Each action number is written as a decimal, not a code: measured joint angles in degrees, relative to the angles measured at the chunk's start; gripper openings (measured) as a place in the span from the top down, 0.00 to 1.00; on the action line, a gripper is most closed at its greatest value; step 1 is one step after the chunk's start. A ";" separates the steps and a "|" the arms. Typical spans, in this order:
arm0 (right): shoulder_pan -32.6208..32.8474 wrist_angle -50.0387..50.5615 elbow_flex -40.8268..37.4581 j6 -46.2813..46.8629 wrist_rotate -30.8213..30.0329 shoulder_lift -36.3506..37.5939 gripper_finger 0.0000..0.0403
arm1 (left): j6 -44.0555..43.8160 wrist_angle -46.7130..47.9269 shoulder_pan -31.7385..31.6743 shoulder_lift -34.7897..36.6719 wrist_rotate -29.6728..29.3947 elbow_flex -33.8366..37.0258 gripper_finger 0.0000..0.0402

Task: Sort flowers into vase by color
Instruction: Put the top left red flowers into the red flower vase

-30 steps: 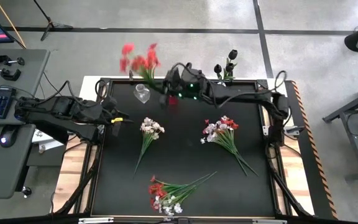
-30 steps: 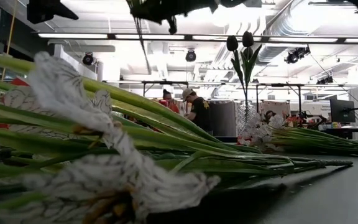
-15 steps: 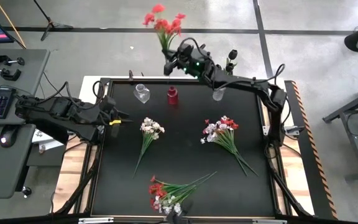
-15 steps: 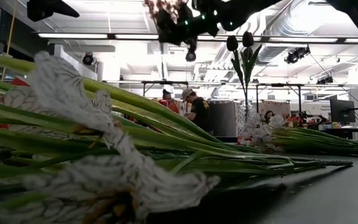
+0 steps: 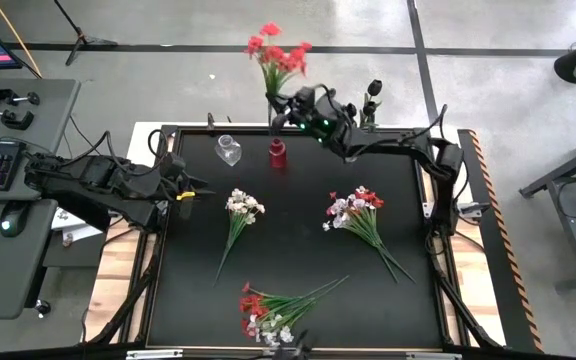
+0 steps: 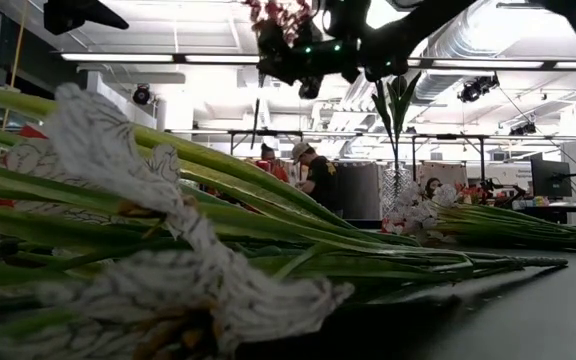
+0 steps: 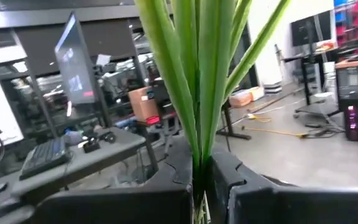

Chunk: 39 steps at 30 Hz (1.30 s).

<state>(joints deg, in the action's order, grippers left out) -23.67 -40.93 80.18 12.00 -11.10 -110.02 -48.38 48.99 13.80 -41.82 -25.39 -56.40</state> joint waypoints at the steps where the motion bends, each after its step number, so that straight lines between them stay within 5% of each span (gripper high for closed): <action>1: 0.30 -0.37 -0.91 -0.16 -1.21 0.63 1.00 | -0.02 0.02 0.00 0.00 -0.22 0.00 0.42; 39: 1.24 6.25 -1.40 -4.31 -8.19 0.22 1.00 | 0.00 -2.80 0.00 -0.07 -5.27 0.00 0.42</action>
<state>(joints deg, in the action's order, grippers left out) -22.43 -34.68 78.78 7.68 -19.29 -109.80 -48.38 46.19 13.81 -41.89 -30.65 -56.40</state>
